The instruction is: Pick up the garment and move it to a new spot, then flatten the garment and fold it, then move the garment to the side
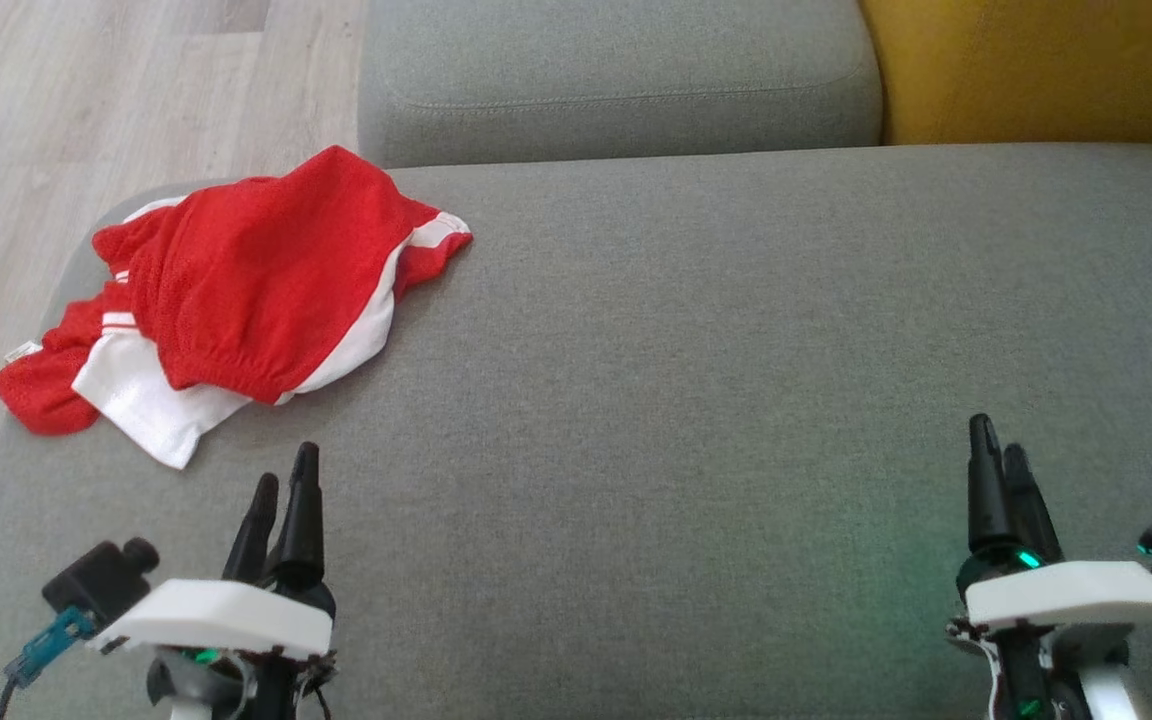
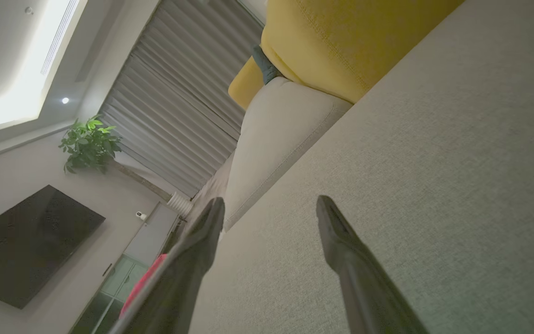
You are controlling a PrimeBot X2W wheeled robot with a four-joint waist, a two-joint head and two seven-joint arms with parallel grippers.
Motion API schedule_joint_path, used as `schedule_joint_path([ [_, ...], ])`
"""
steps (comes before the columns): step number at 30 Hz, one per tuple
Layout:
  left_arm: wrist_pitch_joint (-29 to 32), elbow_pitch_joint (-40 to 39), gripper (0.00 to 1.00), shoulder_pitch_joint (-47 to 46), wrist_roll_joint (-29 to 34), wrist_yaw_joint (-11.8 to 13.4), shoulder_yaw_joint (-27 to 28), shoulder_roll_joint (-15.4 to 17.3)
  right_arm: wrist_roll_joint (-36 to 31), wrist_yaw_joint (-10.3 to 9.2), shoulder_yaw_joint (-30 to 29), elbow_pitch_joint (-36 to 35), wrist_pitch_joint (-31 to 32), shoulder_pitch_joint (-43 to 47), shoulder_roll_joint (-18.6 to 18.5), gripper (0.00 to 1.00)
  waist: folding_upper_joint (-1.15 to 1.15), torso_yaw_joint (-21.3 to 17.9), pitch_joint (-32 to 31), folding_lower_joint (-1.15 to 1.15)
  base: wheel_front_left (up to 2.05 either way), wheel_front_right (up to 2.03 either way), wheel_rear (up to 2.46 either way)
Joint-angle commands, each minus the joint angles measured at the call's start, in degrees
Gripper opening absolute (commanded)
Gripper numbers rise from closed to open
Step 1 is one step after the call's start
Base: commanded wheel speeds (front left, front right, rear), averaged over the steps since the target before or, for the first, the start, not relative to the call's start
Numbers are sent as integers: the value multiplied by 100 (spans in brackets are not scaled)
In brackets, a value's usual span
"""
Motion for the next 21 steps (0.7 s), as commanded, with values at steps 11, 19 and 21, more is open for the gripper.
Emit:
schedule_joint_path([
  [11, -257, -322, 100, -34, 966, 152, -99, 161, -994, -2, 209, -218, -255, -57, -53, 100, 0, -13, -26, 0, 0, 0, 0],
  [19, -375, -357, 100, 16, 1450, 220, -168, 201, -1525, -3, 289, -247, -373, -48, -56, 100, 0, -13, -38, 0, 0, 0, 0],
  [21, -408, -363, 100, 25, 1594, 238, -191, 211, -1672, -3, 310, -257, -407, -45, -57, 100, 0, -10, -41, 0, 0, 0, 0],
])
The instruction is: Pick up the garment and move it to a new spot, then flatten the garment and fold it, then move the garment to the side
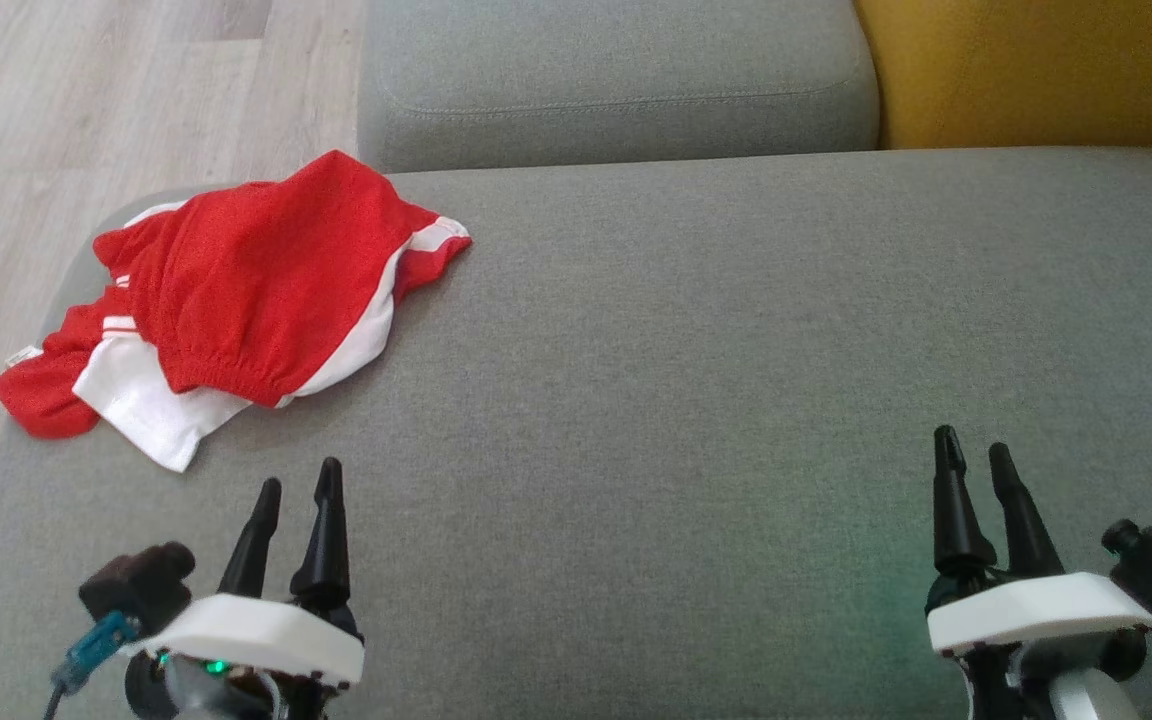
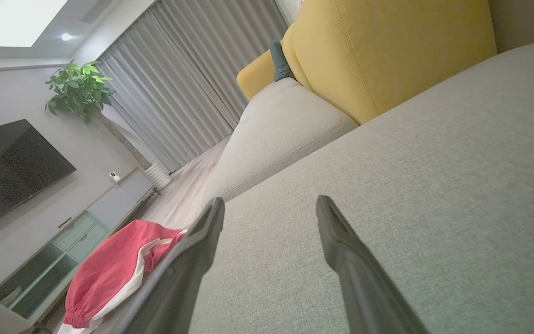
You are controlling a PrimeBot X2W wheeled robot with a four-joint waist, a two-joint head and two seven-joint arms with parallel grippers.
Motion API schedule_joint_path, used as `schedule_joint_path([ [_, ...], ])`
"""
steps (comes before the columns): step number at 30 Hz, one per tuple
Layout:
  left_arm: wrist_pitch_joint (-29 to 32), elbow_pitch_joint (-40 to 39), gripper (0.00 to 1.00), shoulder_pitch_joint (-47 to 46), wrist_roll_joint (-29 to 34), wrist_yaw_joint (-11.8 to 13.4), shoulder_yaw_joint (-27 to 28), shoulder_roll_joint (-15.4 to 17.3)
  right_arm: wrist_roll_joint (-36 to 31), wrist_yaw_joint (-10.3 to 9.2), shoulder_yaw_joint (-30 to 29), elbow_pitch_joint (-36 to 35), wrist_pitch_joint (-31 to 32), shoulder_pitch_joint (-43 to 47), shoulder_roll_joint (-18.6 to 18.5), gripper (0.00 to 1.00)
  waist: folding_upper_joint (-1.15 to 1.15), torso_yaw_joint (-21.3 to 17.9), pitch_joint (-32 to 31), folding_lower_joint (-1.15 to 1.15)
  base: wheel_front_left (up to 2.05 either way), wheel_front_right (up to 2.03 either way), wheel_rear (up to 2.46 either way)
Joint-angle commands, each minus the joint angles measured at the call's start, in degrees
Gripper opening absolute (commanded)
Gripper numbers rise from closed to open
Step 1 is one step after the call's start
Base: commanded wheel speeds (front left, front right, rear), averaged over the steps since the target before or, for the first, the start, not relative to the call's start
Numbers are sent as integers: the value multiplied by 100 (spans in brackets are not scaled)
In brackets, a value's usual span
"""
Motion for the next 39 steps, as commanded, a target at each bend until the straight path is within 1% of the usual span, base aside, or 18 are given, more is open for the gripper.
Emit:
schedule_joint_path([
  [1, -74, -243, 100, -121, 159, 35, 104, 84, -160, -3, 130, -239, -73, -154, -53, 100, 0, 2, 0, 0, 0, 0, 0],
  [19, -376, -328, 100, -16, 1360, 153, 3, 145, -1426, -3, 303, -367, -378, -112, -61, 100, 0, 39, -35, 0, 0, 0, 0],
  [34, -643, -410, 100, 139, 2418, 210, -75, 136, -2528, -4, 448, -488, -648, -24, -68, 100, 0, 37, -111, 0, 0, 0, 0],
  [39, -711, -430, 100, 191, 2672, 231, -99, 122, -2813, -4, 422, -467, -715, 1, -70, 100, 0, 30, -129, 0, 0, 0, 0],
])
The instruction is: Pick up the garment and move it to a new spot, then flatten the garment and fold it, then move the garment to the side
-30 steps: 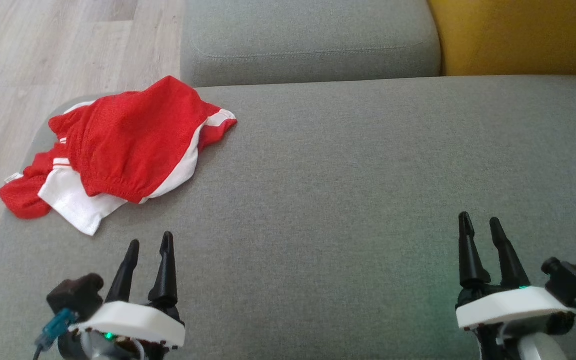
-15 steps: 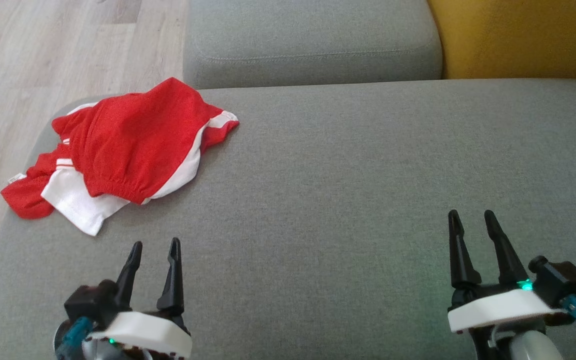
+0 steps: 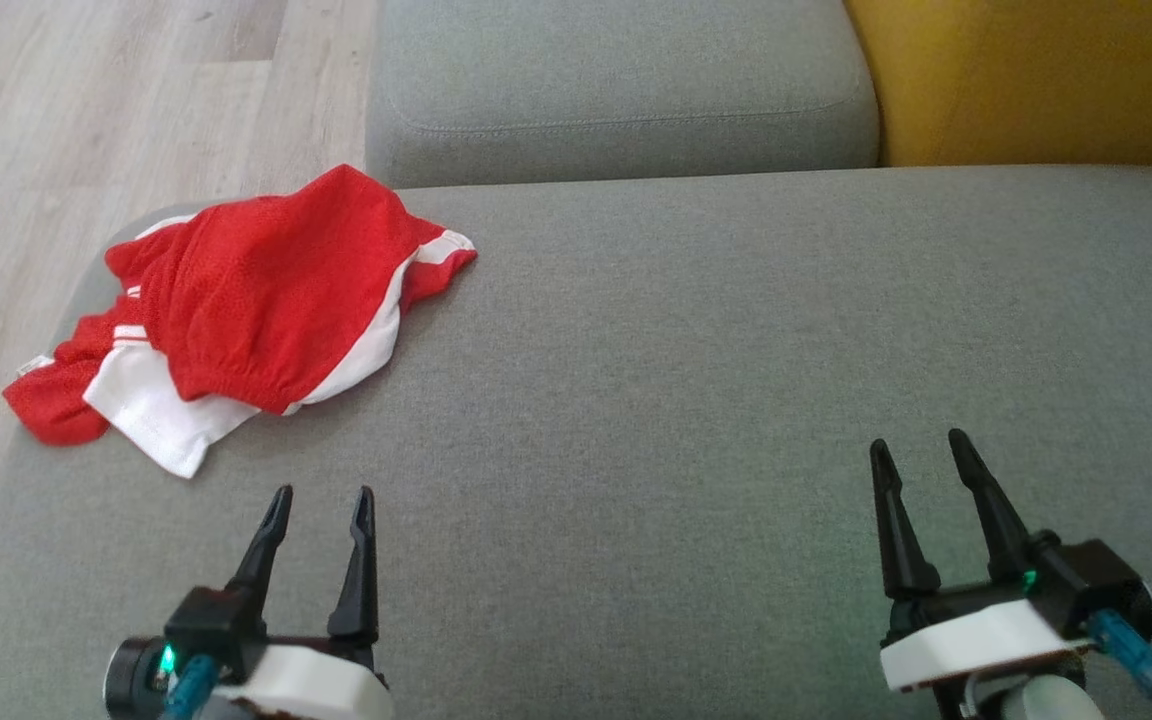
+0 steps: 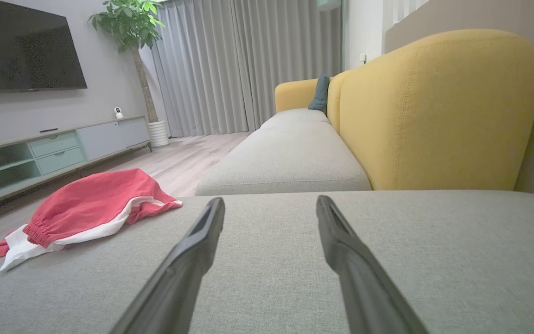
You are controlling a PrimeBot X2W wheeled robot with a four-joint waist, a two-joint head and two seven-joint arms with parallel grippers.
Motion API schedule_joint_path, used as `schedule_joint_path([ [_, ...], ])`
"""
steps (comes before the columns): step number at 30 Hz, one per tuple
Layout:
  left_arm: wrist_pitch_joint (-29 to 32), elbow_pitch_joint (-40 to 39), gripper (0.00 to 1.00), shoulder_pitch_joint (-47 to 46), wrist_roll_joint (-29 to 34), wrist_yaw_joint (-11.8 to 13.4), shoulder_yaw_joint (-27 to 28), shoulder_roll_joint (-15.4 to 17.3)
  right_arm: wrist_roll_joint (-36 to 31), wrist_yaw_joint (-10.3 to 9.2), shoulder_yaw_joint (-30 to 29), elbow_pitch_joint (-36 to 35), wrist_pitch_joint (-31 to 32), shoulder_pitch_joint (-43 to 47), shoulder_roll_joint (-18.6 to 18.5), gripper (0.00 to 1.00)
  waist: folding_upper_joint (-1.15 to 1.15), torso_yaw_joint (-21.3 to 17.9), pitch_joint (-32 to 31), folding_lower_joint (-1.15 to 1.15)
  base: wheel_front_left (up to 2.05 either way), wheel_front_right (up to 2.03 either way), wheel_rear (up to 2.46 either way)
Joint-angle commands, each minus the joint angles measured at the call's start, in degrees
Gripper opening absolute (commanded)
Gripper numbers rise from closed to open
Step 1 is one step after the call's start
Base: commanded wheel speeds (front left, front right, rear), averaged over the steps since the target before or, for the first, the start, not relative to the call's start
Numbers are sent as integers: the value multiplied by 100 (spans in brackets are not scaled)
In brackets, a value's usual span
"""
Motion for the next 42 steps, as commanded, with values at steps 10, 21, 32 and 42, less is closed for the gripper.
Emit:
schedule_joint_path([
  [10, -126, -210, 100, -112, 326, 37, 154, 13, -334, -4, 19, -30, -149, -155, -61, 100, 0, 15, -9, 0, 0, 0, 0],
  [21, -126, -181, 100, -107, 312, -2, 226, -19, -292, -4, -6, 122, -149, -205, -61, 100, 0, 25, 1, 0, 0, 0, 0],
  [32, -126, -171, 100, -123, 339, -34, 259, -44, -272, -4, 2, 118, -149, -212, -61, 100, 0, 49, 8, 0, 0, 0, 0],
  [42, -126, -259, 100, -222, 373, -54, 273, -61, -191, -4, -4, 62, -149, -156, -61, 100, 0, 639, -35, 0, 0, 0, 0],
])
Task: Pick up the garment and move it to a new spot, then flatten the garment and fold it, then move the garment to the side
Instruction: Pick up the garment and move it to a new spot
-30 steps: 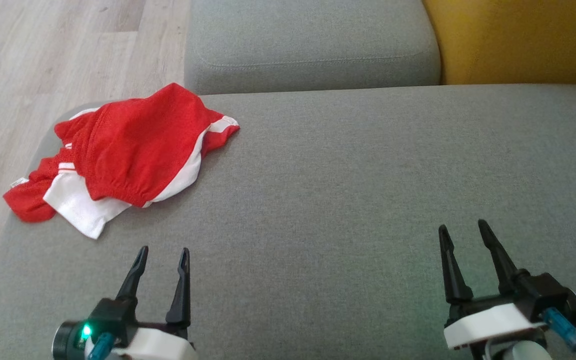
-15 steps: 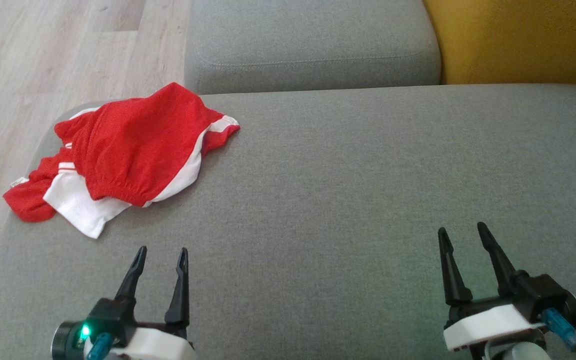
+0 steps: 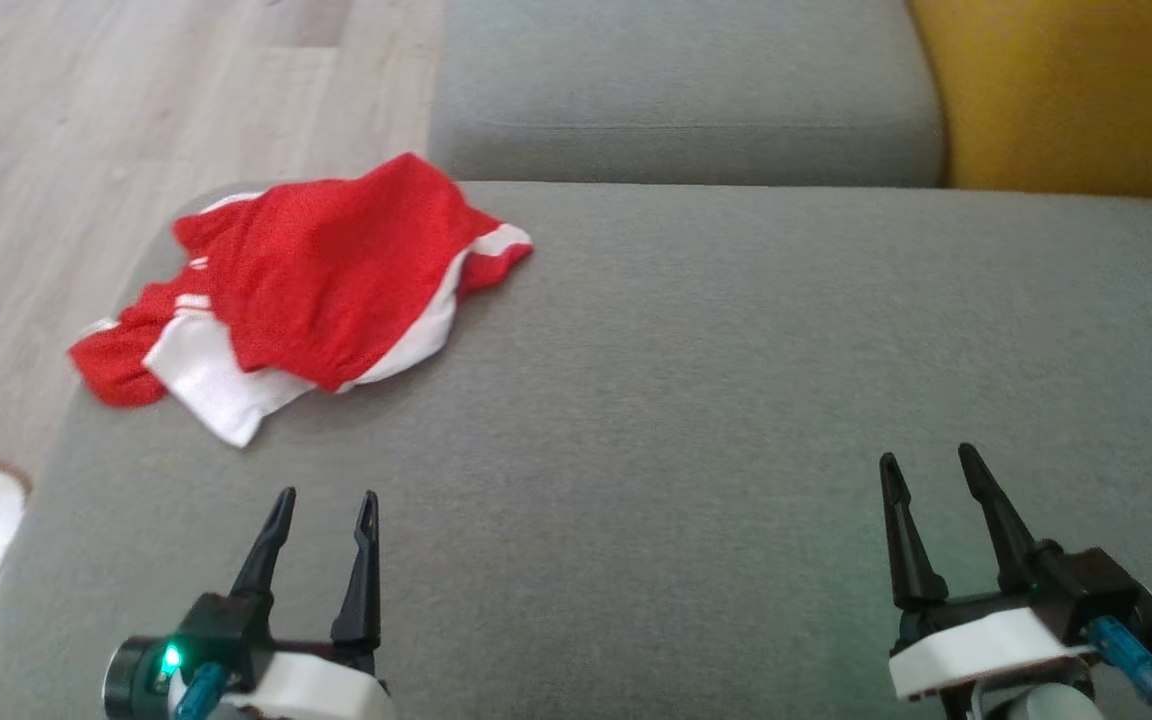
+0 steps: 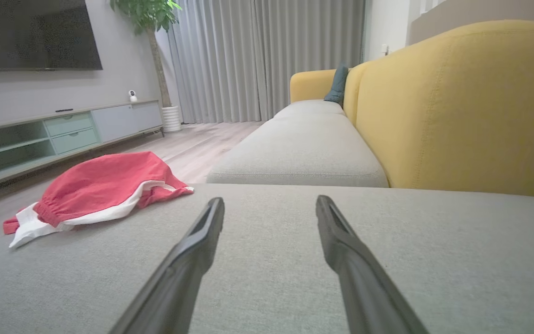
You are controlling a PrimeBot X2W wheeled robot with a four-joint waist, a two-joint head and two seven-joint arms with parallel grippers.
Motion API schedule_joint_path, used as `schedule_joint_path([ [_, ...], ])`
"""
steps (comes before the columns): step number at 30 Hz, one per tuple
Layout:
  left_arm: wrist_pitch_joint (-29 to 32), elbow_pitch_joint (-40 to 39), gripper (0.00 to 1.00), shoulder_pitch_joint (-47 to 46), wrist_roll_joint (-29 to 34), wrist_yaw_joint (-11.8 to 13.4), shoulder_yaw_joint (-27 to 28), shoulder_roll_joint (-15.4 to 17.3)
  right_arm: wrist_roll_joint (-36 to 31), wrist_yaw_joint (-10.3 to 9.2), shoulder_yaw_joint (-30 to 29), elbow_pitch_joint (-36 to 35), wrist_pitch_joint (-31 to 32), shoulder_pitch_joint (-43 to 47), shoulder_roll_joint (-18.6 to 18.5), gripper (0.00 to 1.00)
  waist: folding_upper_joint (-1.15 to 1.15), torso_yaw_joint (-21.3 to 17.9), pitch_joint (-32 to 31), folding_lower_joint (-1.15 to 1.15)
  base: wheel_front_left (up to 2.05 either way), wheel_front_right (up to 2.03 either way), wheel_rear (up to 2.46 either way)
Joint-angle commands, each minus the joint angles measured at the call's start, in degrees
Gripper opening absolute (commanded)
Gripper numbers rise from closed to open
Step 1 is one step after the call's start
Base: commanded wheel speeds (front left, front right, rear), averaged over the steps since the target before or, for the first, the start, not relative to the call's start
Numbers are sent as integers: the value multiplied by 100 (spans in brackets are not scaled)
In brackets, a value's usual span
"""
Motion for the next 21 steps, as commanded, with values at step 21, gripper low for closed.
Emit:
schedule_joint_path([
  [21, -70, -413, 100, -249, 65, 3, 458, 105, 308, -4, 276, -211, -62, -133, -59, 100, 0, 2018, -132, 0, 0, 0, 0],
])
